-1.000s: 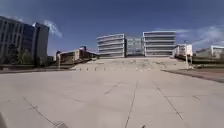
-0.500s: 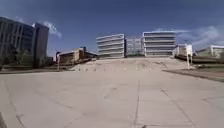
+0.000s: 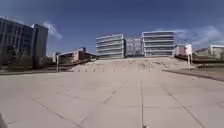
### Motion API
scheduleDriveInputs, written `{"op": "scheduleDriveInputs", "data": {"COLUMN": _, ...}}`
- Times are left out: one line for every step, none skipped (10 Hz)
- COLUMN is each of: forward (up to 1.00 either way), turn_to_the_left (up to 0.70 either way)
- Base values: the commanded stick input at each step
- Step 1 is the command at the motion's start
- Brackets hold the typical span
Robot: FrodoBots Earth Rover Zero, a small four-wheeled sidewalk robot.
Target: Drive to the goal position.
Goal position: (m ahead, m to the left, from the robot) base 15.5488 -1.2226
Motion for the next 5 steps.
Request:
{"op": "scheduleDriveInputs", "data": {"forward": 0.54, "turn_to_the_left": -0.01}}
{"op": "scheduleDriveInputs", "data": {"forward": 0.54, "turn_to_the_left": -0.01}}
{"op": "scheduleDriveInputs", "data": {"forward": 0.54, "turn_to_the_left": -0.01}}
{"op": "scheduleDriveInputs", "data": {"forward": 0.54, "turn_to_the_left": -0.01}}
{"op": "scheduleDriveInputs", "data": {"forward": 0.54, "turn_to_the_left": -0.01}}
